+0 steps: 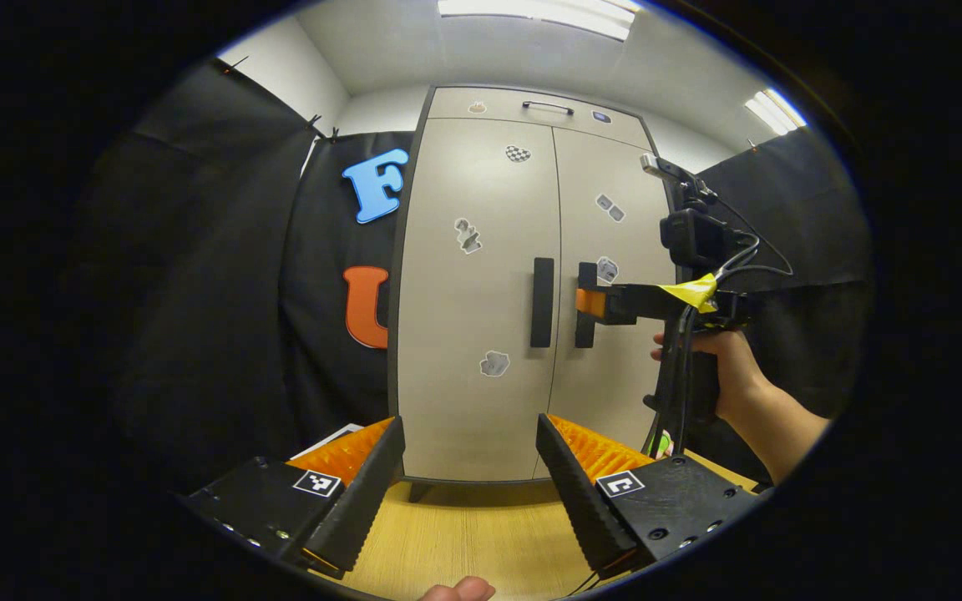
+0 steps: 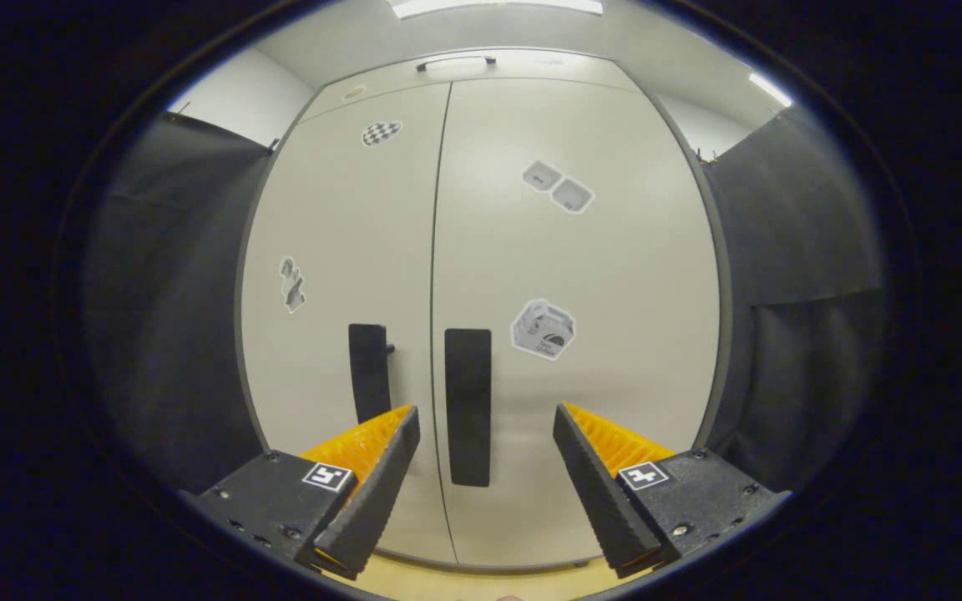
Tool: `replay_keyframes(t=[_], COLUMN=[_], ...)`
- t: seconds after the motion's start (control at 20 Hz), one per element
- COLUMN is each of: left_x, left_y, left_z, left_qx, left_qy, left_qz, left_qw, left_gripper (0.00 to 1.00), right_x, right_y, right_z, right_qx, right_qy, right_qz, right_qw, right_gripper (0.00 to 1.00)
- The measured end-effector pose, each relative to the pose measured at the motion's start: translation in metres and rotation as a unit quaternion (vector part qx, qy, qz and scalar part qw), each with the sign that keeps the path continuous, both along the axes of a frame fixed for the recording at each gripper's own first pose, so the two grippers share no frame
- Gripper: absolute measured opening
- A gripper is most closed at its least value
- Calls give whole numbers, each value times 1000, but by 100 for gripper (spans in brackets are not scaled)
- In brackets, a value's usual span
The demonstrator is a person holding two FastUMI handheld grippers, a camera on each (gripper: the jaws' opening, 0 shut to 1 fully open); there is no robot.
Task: Open the right door of the double-door shoe cabinet with the right hand, and open the left door with the left hand.
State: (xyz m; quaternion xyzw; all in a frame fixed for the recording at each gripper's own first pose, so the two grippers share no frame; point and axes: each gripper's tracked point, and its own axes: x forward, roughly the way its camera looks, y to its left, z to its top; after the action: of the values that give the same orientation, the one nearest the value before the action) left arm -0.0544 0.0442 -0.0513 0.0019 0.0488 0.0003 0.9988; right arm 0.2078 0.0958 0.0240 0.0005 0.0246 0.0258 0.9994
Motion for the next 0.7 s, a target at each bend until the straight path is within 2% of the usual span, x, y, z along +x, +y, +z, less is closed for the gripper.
replay_keyframes(t=[0.3, 0.6, 0.7], left_x=[2, 7, 9], left_y=[29, 41, 41], left_z=[-6, -8, -9], left_qx=[-15, -17, -20], left_qy=[9, 9, 11], left_qz=[23, 25, 23], left_qw=[1000, 999, 999], left_gripper=[95, 95, 95], right_x=[25, 37, 38], right_y=[0, -4, -5], right_z=[-5, -6, -6], right_qx=[3, 14, 13], right_qy=[5, 10, 7], right_qz=[-33, -53, -53], right_qw=[999, 998, 998], right_gripper=[98, 100, 97])
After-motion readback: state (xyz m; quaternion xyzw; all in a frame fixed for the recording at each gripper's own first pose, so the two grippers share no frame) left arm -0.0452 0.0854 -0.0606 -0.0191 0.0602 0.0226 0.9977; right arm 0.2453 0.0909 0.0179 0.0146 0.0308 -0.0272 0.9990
